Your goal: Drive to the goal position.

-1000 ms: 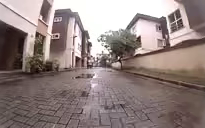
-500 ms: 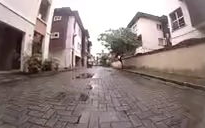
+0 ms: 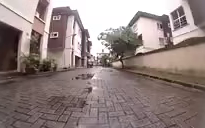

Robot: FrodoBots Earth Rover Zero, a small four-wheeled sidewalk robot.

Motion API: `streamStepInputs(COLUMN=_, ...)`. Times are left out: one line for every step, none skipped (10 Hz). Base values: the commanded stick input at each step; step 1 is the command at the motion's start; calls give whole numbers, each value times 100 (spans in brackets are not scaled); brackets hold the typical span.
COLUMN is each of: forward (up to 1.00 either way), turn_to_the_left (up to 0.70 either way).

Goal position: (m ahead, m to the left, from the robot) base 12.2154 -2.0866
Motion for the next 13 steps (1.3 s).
streamStepInputs(forward=50, turn_to_the_left=0)
streamStepInputs(forward=50, turn_to_the_left=0)
streamStepInputs(forward=50, turn_to_the_left=0)
streamStepInputs(forward=50, turn_to_the_left=0)
streamStepInputs(forward=50, turn_to_the_left=0)
streamStepInputs(forward=50, turn_to_the_left=0)
streamStepInputs(forward=50, turn_to_the_left=0)
streamStepInputs(forward=50, turn_to_the_left=0)
streamStepInputs(forward=50, turn_to_the_left=0)
streamStepInputs(forward=50, turn_to_the_left=0)
streamStepInputs(forward=50, turn_to_the_left=0)
streamStepInputs(forward=50, turn_to_the_left=0)
streamStepInputs(forward=50, turn_to_the_left=0)
